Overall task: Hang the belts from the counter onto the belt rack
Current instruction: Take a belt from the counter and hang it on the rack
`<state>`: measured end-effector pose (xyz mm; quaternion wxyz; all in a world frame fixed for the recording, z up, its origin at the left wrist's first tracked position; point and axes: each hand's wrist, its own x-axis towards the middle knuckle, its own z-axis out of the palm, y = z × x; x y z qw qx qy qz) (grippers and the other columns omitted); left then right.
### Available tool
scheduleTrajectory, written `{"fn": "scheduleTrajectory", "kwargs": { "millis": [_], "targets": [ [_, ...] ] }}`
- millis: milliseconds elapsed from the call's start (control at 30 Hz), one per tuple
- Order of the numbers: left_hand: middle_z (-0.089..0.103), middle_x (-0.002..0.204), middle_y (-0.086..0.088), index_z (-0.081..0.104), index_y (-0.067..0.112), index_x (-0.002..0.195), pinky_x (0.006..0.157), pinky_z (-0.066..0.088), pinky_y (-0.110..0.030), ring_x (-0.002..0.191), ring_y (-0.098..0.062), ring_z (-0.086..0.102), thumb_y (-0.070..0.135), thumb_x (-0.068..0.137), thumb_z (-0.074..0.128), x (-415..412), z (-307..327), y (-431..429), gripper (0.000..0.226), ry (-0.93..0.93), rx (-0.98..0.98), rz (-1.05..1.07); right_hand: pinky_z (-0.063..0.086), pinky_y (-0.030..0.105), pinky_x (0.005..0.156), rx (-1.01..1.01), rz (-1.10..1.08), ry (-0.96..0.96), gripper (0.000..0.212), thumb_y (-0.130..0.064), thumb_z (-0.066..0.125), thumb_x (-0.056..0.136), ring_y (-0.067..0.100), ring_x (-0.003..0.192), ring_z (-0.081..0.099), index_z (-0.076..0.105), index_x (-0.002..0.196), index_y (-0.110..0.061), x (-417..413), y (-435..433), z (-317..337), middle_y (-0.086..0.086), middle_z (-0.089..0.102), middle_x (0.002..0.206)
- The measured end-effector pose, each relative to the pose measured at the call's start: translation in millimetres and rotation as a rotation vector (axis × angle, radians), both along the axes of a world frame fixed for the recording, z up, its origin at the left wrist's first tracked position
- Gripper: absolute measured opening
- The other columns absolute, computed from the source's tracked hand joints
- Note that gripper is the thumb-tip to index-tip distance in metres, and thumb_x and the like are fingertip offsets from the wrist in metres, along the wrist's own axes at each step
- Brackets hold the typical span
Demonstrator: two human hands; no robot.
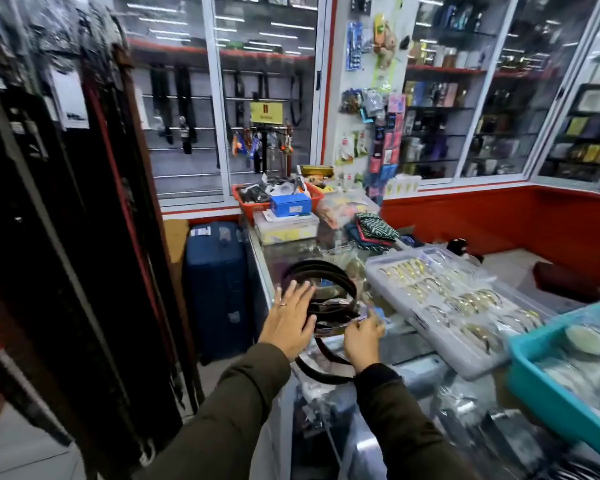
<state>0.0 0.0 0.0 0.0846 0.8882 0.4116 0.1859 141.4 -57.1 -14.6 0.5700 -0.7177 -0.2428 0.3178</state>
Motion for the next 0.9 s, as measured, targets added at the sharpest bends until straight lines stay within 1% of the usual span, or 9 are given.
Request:
{"fn": "scheduleTrajectory", "kwargs": {
  "millis": [100, 167, 200, 233, 267, 467, 600, 733, 900],
  "targets": [
    [0.014, 0.169, -0.004, 0.011, 0.013, 0.159, 0.128, -0.006, -0.042, 0.157, -0.022, 0.003, 0.027, 0.105, 0.032, 27, -4, 11, 0.06, 0.254, -0.151, -0.118, 0.05, 0.03, 0.069, -0.01, 0.008, 0.506, 0.013, -0.008, 0.047, 0.083, 0.015, 0.073, 0.057, 0.049, 0.095, -0.012, 13, 12, -5, 0.01, 0.046, 0.097],
    [0.018, 0.168, -0.009, 0.013, 0.01, 0.158, 0.126, -0.009, -0.042, 0.156, -0.024, 0.011, 0.025, 0.103, 0.034, 42, -6, 19, 0.061, 0.352, -0.236, -0.138, 0.053, 0.04, 0.086, 0.007, -0.019, 0.71, 0.021, 0.003, 0.029, 0.093, 0.028, 0.092, 0.064, 0.046, 0.104, -0.003, 20, 17, -13, 0.006, 0.03, 0.101],
    [0.022, 0.166, -0.011, 0.014, 0.009, 0.158, 0.126, -0.008, -0.043, 0.155, -0.026, 0.017, 0.026, 0.102, 0.036, 47, -7, 21, 0.062, 0.375, -0.255, -0.133, 0.047, 0.044, 0.096, 0.015, -0.017, 0.795, 0.025, 0.004, 0.026, 0.093, 0.034, 0.106, 0.059, 0.046, 0.109, 0.0, 22, 20, -19, 0.012, 0.029, 0.146],
    [0.026, 0.164, -0.013, 0.016, 0.008, 0.157, 0.127, -0.006, -0.044, 0.153, -0.028, 0.023, 0.026, 0.102, 0.037, 51, -7, 23, 0.062, 0.389, -0.263, -0.121, 0.043, 0.045, 0.099, 0.012, 0.022, 0.818, 0.026, 0.004, 0.026, 0.094, 0.035, 0.107, 0.056, 0.047, 0.108, 0.0, 22, 22, -22, 0.026, 0.048, 0.124],
    [0.03, 0.162, -0.014, 0.019, 0.008, 0.157, 0.128, -0.001, -0.045, 0.15, -0.03, 0.029, 0.025, 0.101, 0.038, 54, -7, 24, 0.061, 0.404, -0.25, -0.11, 0.041, 0.043, 0.099, 0.015, 0.041, 0.857, 0.025, 0.001, 0.026, 0.095, 0.034, 0.104, 0.055, 0.048, 0.107, 0.0, 21, 25, -23, 0.024, 0.047, 0.126],
    [0.06, 0.14, -0.012, 0.055, 0.021, 0.139, 0.105, 0.047, -0.044, 0.125, -0.035, 0.057, 0.012, 0.098, 0.045, 63, -8, 29, 0.043, 0.148, -0.224, -0.043, 0.046, 0.04, 0.093, 0.075, 0.013, 0.929, 0.039, -0.004, 0.035, 0.1, 0.034, 0.137, 0.045, 0.04, 0.138, 0.004, 22, 37, -26, 0.022, 0.044, 0.147],
    [0.067, 0.133, -0.008, 0.063, 0.025, 0.132, 0.1, 0.052, -0.043, 0.121, -0.033, 0.062, 0.017, 0.097, 0.049, 64, -7, 27, 0.039, 0.006, -0.242, 0.008, 0.047, 0.038, 0.092, 0.19, -0.047, 0.923, 0.014, 0.002, 0.046, 0.097, 0.028, 0.091, 0.063, 0.057, 0.105, 0.004, 22, 38, -23, 0.028, 0.053, 0.136],
    [0.071, 0.127, -0.004, 0.066, 0.026, 0.128, 0.1, 0.053, -0.041, 0.119, -0.028, 0.065, 0.022, 0.096, 0.055, 59, 2, 26, 0.035, -0.214, -0.261, 0.024, 0.059, 0.032, 0.078, 0.309, -0.006, 0.846, 0.037, 0.001, 0.046, 0.097, 0.022, 0.086, 0.063, 0.048, 0.134, 0.005, 21, 37, -10, 0.021, 0.065, 0.106],
    [0.072, 0.128, -0.006, 0.067, 0.016, 0.128, 0.106, 0.05, -0.031, 0.122, -0.021, 0.064, 0.012, 0.095, 0.058, 41, 29, 22, 0.035, -0.519, -0.202, 0.071, 0.059, 0.031, 0.077, 0.447, 0.125, 0.661, 0.04, 0.0, 0.049, 0.096, 0.021, 0.083, 0.067, 0.047, 0.137, 0.0, 7, 39, 36, 0.016, 0.066, 0.102]
  ]
}}
